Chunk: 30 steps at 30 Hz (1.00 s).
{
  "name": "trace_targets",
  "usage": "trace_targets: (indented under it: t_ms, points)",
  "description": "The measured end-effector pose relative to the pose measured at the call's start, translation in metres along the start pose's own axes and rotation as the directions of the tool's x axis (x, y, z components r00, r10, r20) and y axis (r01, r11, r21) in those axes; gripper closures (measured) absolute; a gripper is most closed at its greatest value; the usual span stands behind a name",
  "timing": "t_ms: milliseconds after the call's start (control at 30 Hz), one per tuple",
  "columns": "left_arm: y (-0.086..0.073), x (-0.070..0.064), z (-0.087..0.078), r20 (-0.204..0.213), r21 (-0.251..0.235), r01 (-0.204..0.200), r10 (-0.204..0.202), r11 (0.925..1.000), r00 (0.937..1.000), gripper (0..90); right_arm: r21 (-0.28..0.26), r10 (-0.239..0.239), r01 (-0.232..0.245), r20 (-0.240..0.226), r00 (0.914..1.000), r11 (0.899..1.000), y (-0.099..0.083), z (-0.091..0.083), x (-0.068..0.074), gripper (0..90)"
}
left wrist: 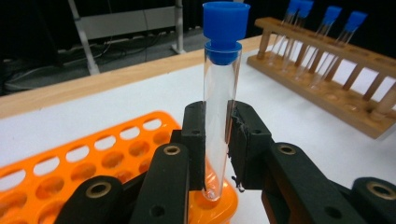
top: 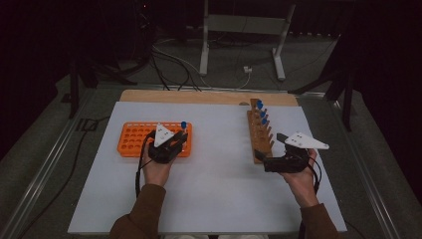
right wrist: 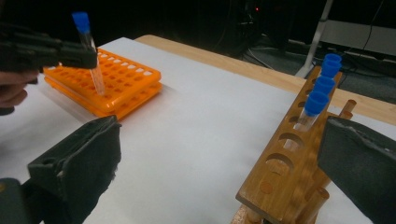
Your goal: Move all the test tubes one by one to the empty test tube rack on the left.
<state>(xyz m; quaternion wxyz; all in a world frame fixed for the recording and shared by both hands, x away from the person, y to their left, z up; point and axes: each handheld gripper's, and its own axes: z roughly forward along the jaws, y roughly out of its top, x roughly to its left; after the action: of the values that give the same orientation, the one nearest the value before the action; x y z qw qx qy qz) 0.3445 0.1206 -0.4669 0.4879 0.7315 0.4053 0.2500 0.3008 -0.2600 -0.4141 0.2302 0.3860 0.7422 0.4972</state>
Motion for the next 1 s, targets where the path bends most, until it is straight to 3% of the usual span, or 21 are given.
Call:
trace_targets:
  t_ms: [367,667,1000]
  points:
    - [-0.016,0.001,0.011,-0.014,0.058,0.014,-0.013,0.9982,0.9998,78.2,-0.014,0.035,-0.035,-0.005,0.9994,0.999,-0.002,-0.006,-0.007,0.0]
    - [-0.022,-0.002,0.015,-0.019,0.106,-0.012,0.014,0.9943,0.9997,79.0,-0.003,0.033,-0.033,-0.01,0.9994,0.999,-0.004,-0.003,-0.007,0.0]
    - [-0.028,-0.003,0.017,-0.028,0.138,-0.007,0.011,0.9905,0.9996,79.0,0.004,0.034,-0.034,-0.012,0.9993,0.999,-0.006,-0.002,-0.007,0.0]
